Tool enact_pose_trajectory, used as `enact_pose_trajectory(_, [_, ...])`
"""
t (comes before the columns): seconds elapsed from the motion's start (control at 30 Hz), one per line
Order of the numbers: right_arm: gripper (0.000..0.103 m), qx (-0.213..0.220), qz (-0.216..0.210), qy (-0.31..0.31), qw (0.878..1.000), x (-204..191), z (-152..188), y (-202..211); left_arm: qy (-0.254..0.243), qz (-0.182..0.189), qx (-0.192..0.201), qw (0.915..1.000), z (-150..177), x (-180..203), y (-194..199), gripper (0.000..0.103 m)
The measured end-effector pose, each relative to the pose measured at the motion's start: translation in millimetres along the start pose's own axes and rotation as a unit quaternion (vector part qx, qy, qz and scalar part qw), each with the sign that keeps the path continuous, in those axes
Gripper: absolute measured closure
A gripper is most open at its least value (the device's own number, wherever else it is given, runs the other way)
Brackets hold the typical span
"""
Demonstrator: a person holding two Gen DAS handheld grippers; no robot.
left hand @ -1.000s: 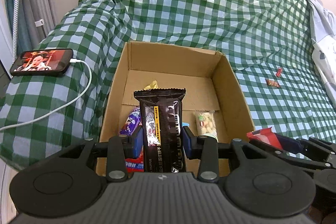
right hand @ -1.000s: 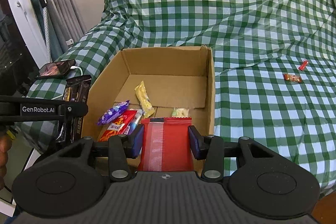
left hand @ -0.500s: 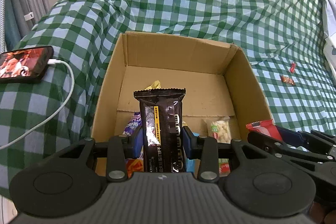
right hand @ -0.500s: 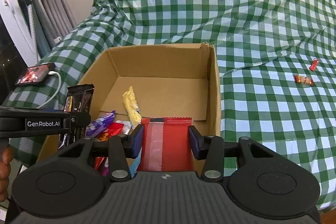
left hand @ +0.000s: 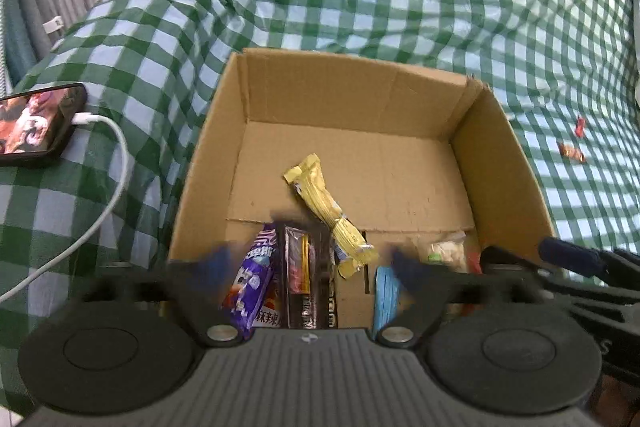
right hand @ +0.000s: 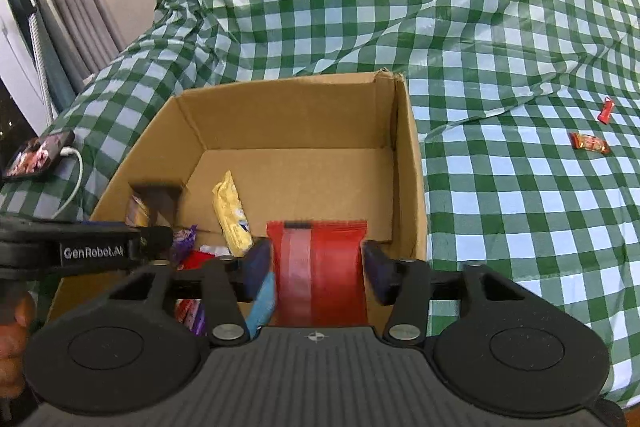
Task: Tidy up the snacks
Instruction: 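Lower the wafer pack and chocolate bar into the box and open both tools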
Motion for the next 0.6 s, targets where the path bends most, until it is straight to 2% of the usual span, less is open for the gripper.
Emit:
enact_pose_trajectory(0.03, [0.028,-0.002,-0.002,-0.004,1.0,0.2,-1.0,0.6,0.004,-0.01,0.008,0.9999,-0.2,-2.6,4.1,0.0])
enact_pose_trajectory(0.07, [0.027,0.0,-0.003,-0.011,1.0,0.9,-1.6,2.9,0.002,-0.012,0.012,0.9999,0.6,-3.5,7.3,0.0])
enact_pose_trajectory(0.23, [0.016,-0.001,0.008,-0.006,1.0,0.6,5.4,17.6,-0.003,-0.016,-0.012,0.9998,21.5,-4.3,23.0,0.0])
enact_pose_trajectory(0.4, [0.012,-0.014,0.006,0.007,1.0,-6.3,30.7,47.1,0.01,-0.016,-0.036,0.9992,57.8,2.8,50.7,0.0])
enact_pose_trajectory(0.5, [0.012,-0.027,0.0,-0.003,1.0,-10.1,50.0,65.9,0.009,-0.015,-0.041,0.999,73.3,5.1,67.6,0.0])
enact_pose_trajectory(0.6, [0.012,-0.022,-0.003,0.001,1.0,-15.2,62.8,85.2,0.014,-0.015,-0.033,0.9993,82.2,5.7,88.5,0.0])
Point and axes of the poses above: each gripper's, at about its wrist camera, not at the fingertips, and y roughly against the way its jaws point, x to its right, z to its underside, the point moved 9 cm from there along -y, roughly the way its jaws point, and after that the axes turned 9 degrees about -y, right-handed, at the moved point
